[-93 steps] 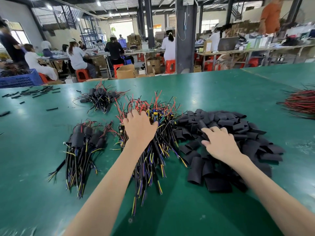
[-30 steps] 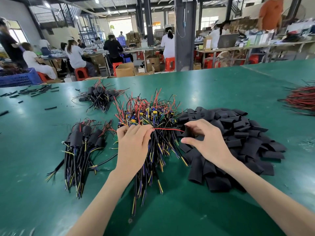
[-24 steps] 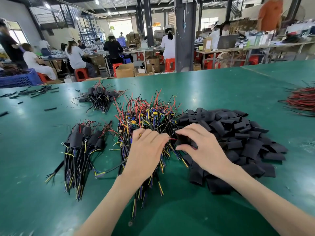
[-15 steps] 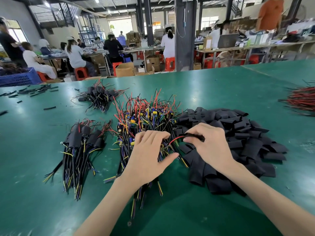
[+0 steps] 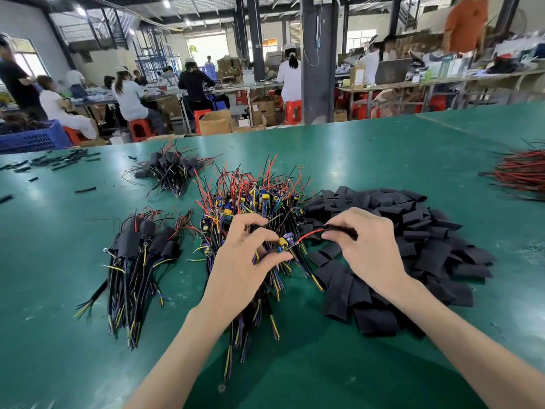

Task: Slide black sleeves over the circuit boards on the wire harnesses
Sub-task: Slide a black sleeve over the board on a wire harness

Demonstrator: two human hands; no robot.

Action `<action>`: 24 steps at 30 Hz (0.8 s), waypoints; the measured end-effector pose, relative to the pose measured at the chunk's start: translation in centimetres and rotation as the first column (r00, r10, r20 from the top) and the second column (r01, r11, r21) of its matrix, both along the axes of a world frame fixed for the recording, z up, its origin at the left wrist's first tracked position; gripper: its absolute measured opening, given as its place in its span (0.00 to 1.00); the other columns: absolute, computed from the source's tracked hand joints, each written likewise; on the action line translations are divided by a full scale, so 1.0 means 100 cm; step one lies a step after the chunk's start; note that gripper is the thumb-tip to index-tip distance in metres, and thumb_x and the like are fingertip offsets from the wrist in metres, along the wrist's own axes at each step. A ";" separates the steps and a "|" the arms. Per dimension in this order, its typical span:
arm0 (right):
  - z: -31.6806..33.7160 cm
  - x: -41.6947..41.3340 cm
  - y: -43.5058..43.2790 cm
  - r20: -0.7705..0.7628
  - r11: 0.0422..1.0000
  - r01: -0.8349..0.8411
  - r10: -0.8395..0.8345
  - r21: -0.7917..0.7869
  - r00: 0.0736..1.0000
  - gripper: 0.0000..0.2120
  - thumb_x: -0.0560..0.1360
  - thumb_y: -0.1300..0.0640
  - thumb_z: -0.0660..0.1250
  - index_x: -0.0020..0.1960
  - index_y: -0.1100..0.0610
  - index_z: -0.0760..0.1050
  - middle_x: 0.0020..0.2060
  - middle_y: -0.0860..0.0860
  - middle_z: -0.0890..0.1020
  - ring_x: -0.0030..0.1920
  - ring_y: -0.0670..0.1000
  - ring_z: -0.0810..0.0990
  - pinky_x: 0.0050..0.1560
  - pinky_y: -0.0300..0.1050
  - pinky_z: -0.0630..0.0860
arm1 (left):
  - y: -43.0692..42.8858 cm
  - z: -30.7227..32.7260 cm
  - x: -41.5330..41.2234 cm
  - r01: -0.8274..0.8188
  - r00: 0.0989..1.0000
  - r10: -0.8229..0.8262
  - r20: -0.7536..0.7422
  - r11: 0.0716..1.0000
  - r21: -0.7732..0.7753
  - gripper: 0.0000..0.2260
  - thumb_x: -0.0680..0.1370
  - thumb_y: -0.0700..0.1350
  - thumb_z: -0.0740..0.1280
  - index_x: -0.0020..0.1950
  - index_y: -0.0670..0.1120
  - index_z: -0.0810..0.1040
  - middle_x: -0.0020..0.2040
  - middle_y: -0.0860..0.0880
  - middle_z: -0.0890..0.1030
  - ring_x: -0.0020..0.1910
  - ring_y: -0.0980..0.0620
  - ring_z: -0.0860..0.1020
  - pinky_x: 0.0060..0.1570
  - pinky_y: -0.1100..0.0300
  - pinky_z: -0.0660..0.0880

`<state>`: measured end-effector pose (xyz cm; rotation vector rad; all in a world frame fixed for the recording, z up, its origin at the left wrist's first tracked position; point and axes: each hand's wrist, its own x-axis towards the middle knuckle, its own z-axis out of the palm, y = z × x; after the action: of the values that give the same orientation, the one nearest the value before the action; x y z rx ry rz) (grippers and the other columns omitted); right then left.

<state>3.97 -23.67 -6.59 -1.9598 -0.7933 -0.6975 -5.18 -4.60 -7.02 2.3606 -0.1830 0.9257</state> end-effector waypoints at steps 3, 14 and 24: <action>-0.001 0.002 0.000 0.026 0.999 0.013 -0.013 -0.030 1.000 0.06 0.65 0.66 0.76 0.38 0.58 0.81 0.33 0.50 0.80 0.32 0.53 0.76 0.35 0.51 0.74 | 0.001 0.002 -0.002 0.023 0.994 -0.029 -0.101 0.998 -0.062 0.11 0.69 0.56 0.72 0.46 0.52 0.79 0.38 0.56 0.77 0.32 0.60 0.71 0.36 0.70 0.65; -0.003 0.002 -0.001 0.017 0.978 -0.063 0.068 -0.200 0.998 0.10 0.66 0.60 0.76 0.47 0.57 0.82 0.40 0.49 0.80 0.40 0.52 0.77 0.42 0.46 0.74 | 0.004 -0.001 -0.003 -0.022 0.992 0.014 -0.125 0.998 -0.064 0.19 0.75 0.50 0.69 0.59 0.66 0.65 0.45 0.65 0.78 0.35 0.57 0.73 0.39 0.71 0.67; -0.006 -0.007 0.004 0.093 0.942 -0.130 0.166 -0.310 0.982 0.19 0.66 0.58 0.77 0.56 0.59 0.80 0.49 0.51 0.79 0.50 0.54 0.78 0.52 0.50 0.76 | 0.001 -0.008 -0.001 -0.016 0.991 -0.002 -0.132 0.991 -0.130 0.19 0.73 0.50 0.72 0.58 0.62 0.67 0.41 0.61 0.79 0.34 0.60 0.71 0.39 0.70 0.68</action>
<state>3.30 -23.26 -7.20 -2.1166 -1.1660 -0.6350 -5.27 -4.47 -7.84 2.2918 -0.0593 0.7576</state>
